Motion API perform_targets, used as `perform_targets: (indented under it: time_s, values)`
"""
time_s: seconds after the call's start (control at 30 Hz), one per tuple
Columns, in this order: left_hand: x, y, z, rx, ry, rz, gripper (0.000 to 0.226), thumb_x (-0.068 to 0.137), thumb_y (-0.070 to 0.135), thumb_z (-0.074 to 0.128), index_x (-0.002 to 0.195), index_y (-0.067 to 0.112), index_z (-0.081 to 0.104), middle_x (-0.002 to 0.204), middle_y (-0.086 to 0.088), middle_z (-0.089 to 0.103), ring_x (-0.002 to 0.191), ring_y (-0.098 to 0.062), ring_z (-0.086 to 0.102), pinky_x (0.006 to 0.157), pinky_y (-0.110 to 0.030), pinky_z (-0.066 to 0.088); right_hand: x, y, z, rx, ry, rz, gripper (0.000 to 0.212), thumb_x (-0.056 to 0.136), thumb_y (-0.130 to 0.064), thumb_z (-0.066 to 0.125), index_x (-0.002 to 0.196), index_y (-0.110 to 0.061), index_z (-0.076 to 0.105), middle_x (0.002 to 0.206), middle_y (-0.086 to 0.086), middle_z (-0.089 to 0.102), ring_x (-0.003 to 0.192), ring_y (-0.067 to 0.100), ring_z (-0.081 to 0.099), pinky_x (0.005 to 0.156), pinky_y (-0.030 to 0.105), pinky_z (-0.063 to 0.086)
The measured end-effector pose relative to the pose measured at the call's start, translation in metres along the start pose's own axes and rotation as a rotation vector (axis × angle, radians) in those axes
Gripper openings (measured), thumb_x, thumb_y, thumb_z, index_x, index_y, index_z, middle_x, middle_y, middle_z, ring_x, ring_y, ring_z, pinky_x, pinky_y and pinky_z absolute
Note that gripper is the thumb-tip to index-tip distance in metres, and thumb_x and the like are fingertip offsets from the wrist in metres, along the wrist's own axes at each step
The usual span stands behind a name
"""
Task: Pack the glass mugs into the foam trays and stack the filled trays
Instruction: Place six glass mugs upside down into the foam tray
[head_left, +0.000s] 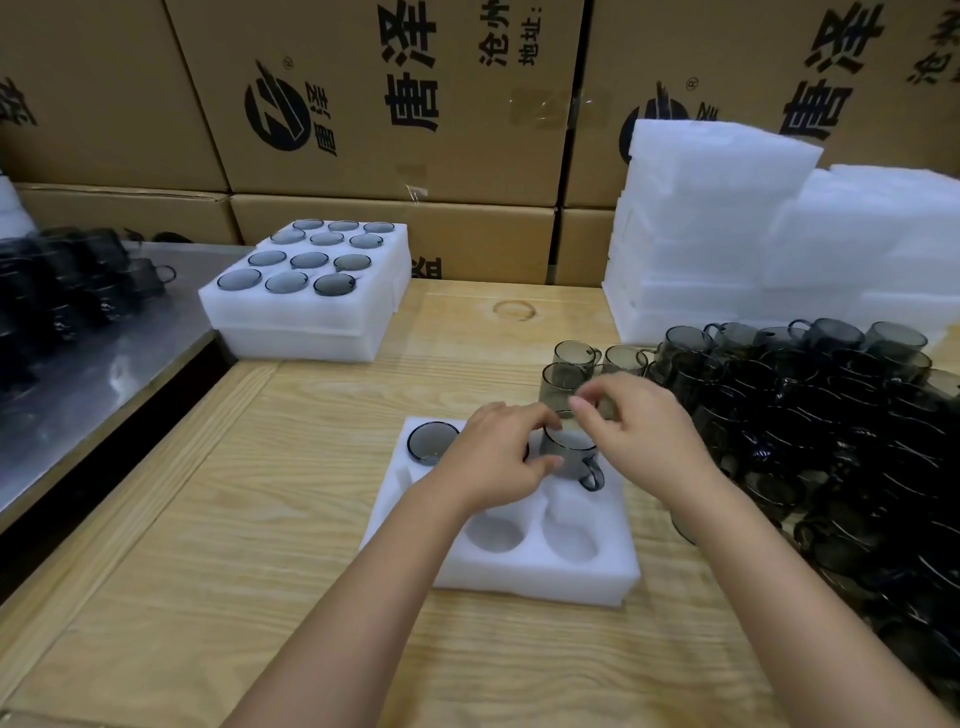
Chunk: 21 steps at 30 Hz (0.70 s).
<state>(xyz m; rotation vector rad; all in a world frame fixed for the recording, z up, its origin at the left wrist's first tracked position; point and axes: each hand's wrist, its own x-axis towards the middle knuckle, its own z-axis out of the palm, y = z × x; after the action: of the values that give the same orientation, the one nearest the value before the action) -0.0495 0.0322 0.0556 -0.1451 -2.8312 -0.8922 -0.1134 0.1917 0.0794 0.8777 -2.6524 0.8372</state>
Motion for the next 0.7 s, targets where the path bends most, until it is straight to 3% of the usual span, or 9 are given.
perform_targets:
  time_s: [0.07, 0.13, 0.2, 0.27, 0.37, 0.53, 0.7]
  values:
    - [-0.001, 0.009, -0.003, -0.127, 0.042, 0.012, 0.047, 0.089, 0.026, 0.053, 0.135, 0.022, 0.042, 0.13, 0.001, 0.056, 0.107, -0.012, 0.048, 0.105, -0.034, 0.031, 0.011, -0.005, 0.012, 0.019, -0.095, -0.061, 0.033, 0.097, -0.037, 0.04, 0.116, -0.017, 0.059, 0.113, -0.002, 0.06, 0.108, 0.019, 0.052, 0.091, 0.037, 0.042]
    - [0.001, 0.017, 0.0, -0.167, 0.088, -0.001, 0.06, 0.091, 0.035, 0.039, 0.148, 0.02, 0.026, 0.145, -0.001, 0.042, 0.123, -0.017, 0.041, 0.108, -0.032, 0.026, 0.018, -0.005, 0.026, 0.018, -0.264, -0.13, 0.036, 0.1, -0.032, 0.031, 0.125, -0.013, 0.051, 0.126, 0.004, 0.054, 0.122, 0.024, 0.046, 0.107, 0.041, 0.031]
    - [0.005, 0.021, 0.007, -0.02, -0.003, -0.049, 0.066, 0.098, 0.048, 0.025, 0.153, 0.013, 0.009, 0.159, -0.006, 0.017, 0.145, -0.015, 0.009, 0.117, -0.031, 0.006, 0.02, 0.003, 0.035, -0.062, -0.408, -0.081, 0.046, 0.101, -0.034, 0.027, 0.144, -0.017, 0.033, 0.15, 0.003, 0.032, 0.142, 0.022, 0.023, 0.117, 0.044, 0.014]
    - [0.006, 0.022, 0.02, 0.156, -0.145, -0.121, 0.077, 0.098, 0.057, 0.019, 0.152, 0.008, -0.003, 0.161, -0.009, -0.004, 0.146, -0.016, -0.013, 0.118, -0.037, -0.008, 0.017, 0.012, 0.041, -0.157, -0.514, 0.005, 0.056, 0.101, -0.039, 0.025, 0.152, -0.023, 0.008, 0.159, -0.007, 0.003, 0.146, 0.016, -0.004, 0.117, 0.043, 0.0]
    - [0.005, 0.018, 0.03, 0.338, -0.223, -0.154, 0.082, 0.095, 0.061, 0.01, 0.151, 0.003, -0.006, 0.16, -0.011, -0.007, 0.145, -0.018, -0.021, 0.114, -0.047, -0.02, 0.009, 0.013, 0.049, -0.337, -0.59, 0.024, 0.064, 0.1, -0.043, 0.024, 0.15, -0.023, -0.009, 0.157, -0.009, -0.016, 0.143, 0.016, -0.02, 0.114, 0.045, -0.01]
    - [0.003, 0.012, 0.033, 0.464, -0.206, -0.139, 0.083, 0.092, 0.062, 0.003, 0.151, 0.003, -0.004, 0.16, -0.01, -0.005, 0.144, -0.017, -0.023, 0.111, -0.052, -0.022, 0.01, 0.011, 0.055, -0.444, -0.605, 0.016, 0.064, 0.099, -0.044, 0.021, 0.15, -0.022, -0.01, 0.157, -0.006, -0.018, 0.142, 0.02, -0.023, 0.115, 0.049, -0.011]
    - [0.002, 0.013, 0.036, 0.466, -0.181, -0.153, 0.083, 0.092, 0.064, 0.006, 0.151, 0.007, -0.003, 0.161, -0.008, -0.002, 0.145, -0.017, -0.018, 0.112, -0.051, -0.02, 0.007, 0.013, 0.057, -0.365, -0.545, 0.041, 0.057, 0.099, -0.043, 0.019, 0.151, -0.024, 0.004, 0.159, -0.008, 0.0, 0.145, 0.017, -0.011, 0.118, 0.044, -0.004]
